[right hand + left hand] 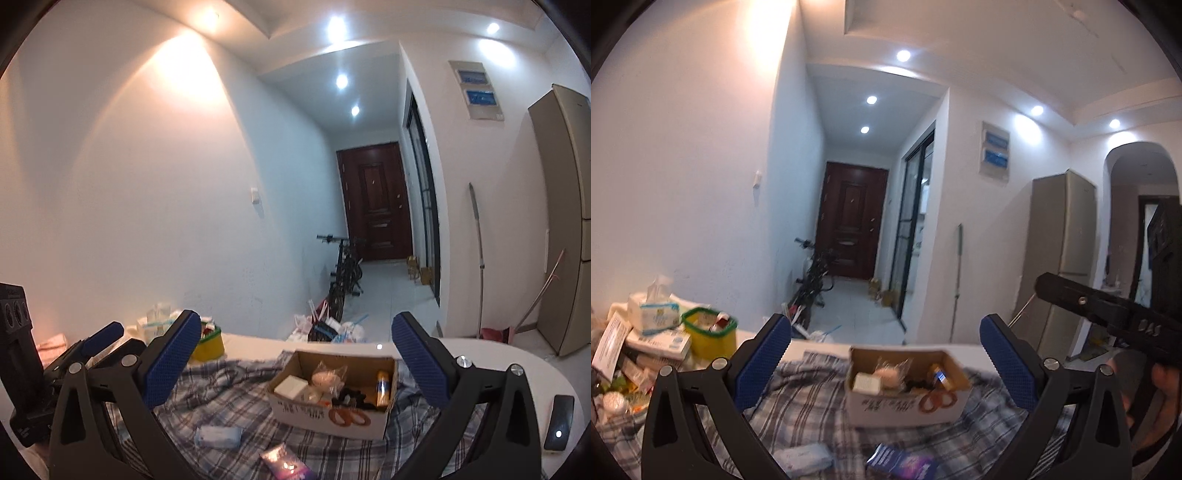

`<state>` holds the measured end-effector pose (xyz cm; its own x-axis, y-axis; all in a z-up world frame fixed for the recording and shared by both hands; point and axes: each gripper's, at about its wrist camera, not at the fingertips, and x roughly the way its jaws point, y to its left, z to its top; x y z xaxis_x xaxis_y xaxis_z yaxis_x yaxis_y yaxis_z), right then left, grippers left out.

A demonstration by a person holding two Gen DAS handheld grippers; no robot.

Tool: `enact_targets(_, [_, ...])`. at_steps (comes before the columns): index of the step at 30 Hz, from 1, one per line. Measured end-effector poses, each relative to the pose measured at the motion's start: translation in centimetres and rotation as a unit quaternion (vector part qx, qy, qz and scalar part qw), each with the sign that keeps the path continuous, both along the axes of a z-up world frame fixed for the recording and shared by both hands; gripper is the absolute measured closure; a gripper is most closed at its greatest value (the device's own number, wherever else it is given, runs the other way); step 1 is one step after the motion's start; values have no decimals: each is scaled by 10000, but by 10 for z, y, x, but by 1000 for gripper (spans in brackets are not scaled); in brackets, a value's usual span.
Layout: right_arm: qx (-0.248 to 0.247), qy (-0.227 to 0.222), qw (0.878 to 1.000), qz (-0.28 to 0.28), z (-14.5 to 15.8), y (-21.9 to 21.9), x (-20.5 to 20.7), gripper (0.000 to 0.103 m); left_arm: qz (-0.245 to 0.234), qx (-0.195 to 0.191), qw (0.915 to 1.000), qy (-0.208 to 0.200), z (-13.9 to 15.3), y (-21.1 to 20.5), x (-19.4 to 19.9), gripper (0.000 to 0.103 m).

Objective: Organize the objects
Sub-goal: 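Move both grippers back down toward the items on the shirt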

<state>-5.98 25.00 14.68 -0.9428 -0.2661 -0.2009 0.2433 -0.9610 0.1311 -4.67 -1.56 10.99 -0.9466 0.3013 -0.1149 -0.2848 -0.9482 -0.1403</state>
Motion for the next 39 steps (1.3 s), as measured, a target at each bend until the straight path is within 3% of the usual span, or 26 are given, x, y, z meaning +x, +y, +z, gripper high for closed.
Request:
enact_targets(6, [267, -951, 9950, 128, -55, -12, -31, 1, 262, -229, 9969, -706, -44, -11, -33, 0])
enact_targets(9, [197, -1175, 9928, 87, -73, -19, -48, 3, 429, -184, 9965, -699, -49, -10, -43, 0])
enact_targets(13, [302, -1227, 9919, 96, -90, -32, -63, 3, 683, -208, 9961, -509, -56, -12, -48, 0])
enact_targets(17, [562, -969, 9937, 66, -113, -36, -65, 3, 816, -349, 9948, -502, -75, -11, -55, 0])
enact_targets(20, [875, -1091, 9901, 139, -129, -40, -75, 3, 734, -511, 9925, -829, -85, -4, -75, 0])
enact_targets(24, [527, -1673, 9841, 266, -150, -28, -91, 3, 680, -660, 9916, -884, -101, -2, -82, 0])
enact_targets(26, [666, -2071, 9760, 119, -165, -28, -98, 3, 655, -926, 9880, -1050, -111, 3, -84, 0])
enact_targets(29, [982, -2484, 9635, 202, -183, -37, -105, 3, 264, -956, 9847, -1433, -122, 13, -85, 0])
enact_targets(33, [1201, -2452, 9617, 253, -189, -45, -104, 3, 163, -1199, 9825, -1419, -126, 25, -83, 0])
enact_targets(39, [1137, -2469, 9619, 311, -191, -45, -104, 3, 274, -1026, 9811, -1616, -129, 17, -91, 0])
